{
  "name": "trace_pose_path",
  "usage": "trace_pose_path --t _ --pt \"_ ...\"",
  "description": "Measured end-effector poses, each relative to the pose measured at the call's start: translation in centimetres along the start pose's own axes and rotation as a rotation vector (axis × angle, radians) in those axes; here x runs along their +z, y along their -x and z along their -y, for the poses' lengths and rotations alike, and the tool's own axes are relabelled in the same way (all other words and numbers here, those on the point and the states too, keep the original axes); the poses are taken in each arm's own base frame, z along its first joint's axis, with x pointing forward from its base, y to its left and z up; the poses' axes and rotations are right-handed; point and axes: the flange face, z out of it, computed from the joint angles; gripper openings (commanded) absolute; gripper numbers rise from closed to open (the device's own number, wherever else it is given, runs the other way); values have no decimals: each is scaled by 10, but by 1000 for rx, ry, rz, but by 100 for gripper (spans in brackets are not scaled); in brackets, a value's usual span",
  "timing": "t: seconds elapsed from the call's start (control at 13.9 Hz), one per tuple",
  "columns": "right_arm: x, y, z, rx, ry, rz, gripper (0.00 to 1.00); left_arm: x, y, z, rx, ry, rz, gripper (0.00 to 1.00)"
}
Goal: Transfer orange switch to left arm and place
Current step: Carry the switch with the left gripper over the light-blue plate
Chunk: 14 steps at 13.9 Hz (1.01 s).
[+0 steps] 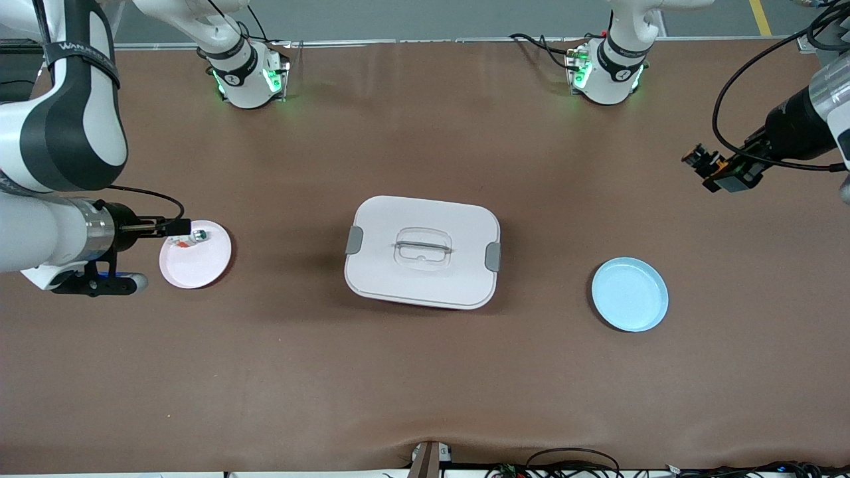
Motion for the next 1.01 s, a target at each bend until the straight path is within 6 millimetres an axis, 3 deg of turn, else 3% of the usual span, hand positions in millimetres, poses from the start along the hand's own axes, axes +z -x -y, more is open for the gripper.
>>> trace_pose_path --t 0.43,1.01 --pt "4 4 1 -3 6 40 100 35 -23 -17 -254 -5 -63 0" --pt "13 1 -8 12 11 61 100 101 -35 -20 -304 -27 -65 0"
